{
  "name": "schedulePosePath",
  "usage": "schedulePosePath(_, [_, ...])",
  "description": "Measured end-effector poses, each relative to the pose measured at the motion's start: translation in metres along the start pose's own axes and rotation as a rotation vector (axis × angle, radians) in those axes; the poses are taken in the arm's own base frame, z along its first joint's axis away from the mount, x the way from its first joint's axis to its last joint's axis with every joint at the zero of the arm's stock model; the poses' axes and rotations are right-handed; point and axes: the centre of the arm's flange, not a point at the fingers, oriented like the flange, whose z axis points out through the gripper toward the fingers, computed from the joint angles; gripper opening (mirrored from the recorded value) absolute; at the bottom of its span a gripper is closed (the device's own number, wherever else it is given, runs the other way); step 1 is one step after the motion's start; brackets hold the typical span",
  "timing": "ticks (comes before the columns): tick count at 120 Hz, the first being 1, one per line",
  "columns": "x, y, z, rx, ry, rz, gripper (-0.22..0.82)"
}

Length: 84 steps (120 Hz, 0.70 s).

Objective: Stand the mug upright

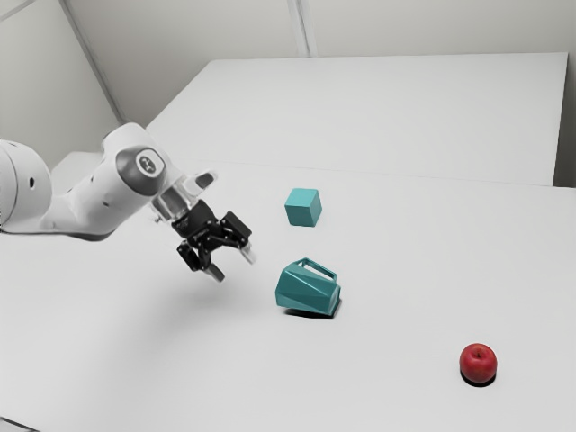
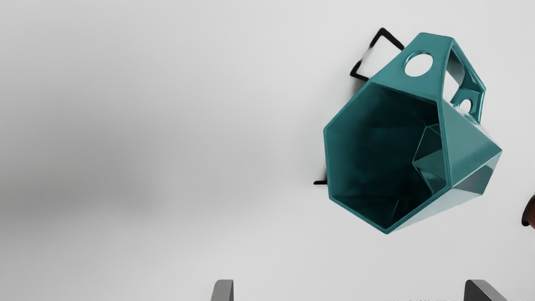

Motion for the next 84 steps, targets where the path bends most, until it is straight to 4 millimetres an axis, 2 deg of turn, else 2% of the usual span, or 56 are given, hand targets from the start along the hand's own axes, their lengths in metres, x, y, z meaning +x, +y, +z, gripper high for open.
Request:
schedulePosePath(9, [0.002, 0.005, 0.011, -0.024, -0.013, 0.011, 0.60])
schedulePosePath(40, [0.016, 0.015, 0.027, -0.088, -0.011, 0.046, 0.60])
schedulePosePath(84, [0.044, 0.030, 0.054, -0.149, -0.011, 0.094, 0.60])
